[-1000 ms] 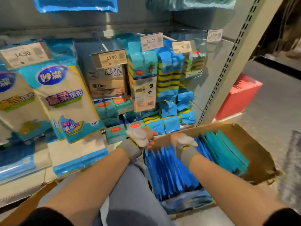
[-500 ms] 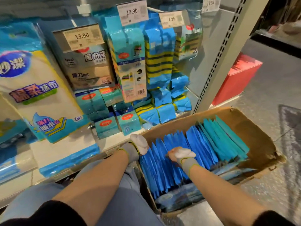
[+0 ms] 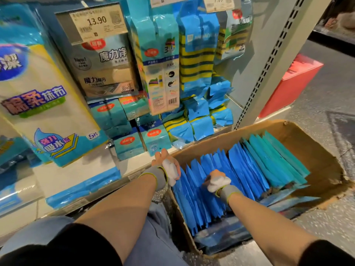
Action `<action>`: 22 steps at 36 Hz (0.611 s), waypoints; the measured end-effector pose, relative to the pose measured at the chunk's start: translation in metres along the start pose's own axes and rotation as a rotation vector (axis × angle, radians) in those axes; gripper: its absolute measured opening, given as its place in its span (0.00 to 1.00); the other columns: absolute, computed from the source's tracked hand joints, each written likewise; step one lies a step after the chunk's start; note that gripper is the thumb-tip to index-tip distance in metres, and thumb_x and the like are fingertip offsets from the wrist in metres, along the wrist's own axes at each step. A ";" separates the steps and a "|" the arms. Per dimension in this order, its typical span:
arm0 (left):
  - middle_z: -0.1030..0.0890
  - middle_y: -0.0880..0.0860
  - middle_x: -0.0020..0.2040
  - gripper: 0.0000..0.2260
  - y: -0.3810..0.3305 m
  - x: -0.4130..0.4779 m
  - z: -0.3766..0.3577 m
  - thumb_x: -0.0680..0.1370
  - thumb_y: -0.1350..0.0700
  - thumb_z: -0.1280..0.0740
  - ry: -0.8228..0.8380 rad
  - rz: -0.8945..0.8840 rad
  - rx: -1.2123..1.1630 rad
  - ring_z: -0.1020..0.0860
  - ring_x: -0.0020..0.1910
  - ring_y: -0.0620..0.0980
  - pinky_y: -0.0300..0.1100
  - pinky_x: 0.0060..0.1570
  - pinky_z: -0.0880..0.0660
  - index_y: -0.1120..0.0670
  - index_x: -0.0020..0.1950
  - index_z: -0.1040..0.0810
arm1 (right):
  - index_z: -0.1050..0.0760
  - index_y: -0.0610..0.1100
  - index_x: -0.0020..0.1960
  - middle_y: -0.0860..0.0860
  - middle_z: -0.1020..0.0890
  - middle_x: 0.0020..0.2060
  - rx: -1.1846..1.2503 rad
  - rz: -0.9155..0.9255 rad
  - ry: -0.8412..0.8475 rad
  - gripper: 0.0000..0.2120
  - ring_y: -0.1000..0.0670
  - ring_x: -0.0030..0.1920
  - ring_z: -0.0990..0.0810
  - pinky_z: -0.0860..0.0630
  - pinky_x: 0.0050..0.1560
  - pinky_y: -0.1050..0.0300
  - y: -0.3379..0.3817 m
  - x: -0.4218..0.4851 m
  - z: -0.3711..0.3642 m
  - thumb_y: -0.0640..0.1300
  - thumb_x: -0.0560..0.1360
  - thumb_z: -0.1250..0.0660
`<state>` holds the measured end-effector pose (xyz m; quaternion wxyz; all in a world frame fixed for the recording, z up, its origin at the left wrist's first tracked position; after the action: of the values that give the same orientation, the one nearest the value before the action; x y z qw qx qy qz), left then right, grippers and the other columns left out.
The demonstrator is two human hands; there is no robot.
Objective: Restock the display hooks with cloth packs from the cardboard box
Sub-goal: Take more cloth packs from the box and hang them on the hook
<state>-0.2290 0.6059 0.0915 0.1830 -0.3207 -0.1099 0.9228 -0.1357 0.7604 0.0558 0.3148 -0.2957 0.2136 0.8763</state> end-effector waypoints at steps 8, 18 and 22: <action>0.36 0.44 0.52 0.06 0.002 0.004 -0.008 0.65 0.56 0.29 -0.158 -0.090 -0.036 0.40 0.52 0.48 0.41 0.49 0.46 0.46 0.35 0.24 | 0.19 0.37 0.52 0.41 0.17 0.52 0.039 0.068 -0.052 0.12 0.50 0.51 0.18 0.19 0.45 0.49 -0.010 0.001 0.003 0.42 0.71 0.31; 0.29 0.51 0.67 0.07 -0.007 0.003 0.005 0.72 0.62 0.30 -0.158 -0.289 -0.182 0.29 0.65 0.51 0.35 0.56 0.37 0.61 0.49 0.18 | 0.36 0.45 0.34 0.48 0.33 0.31 0.130 0.122 -0.105 0.14 0.50 0.30 0.34 0.44 0.27 0.63 0.008 -0.003 0.022 0.42 0.77 0.40; 0.30 0.55 0.62 0.07 -0.009 0.000 0.013 0.73 0.62 0.29 -0.182 -0.246 -0.169 0.29 0.64 0.54 0.40 0.59 0.34 0.61 0.50 0.18 | 0.32 0.44 0.35 0.47 0.24 0.47 0.048 0.136 -0.007 0.12 0.50 0.50 0.24 0.40 0.31 0.64 0.010 -0.004 0.015 0.40 0.77 0.40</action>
<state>-0.2342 0.6133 0.1045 0.2565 -0.2342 -0.2415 0.9061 -0.1456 0.7603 0.0709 0.2624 -0.2699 0.2527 0.8913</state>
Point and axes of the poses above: each hand's wrist, its own x-axis towards the middle knuckle, its own z-axis out of the back of the hand, y = z × x, the point moved 1 cm from there along x, towards the middle knuckle
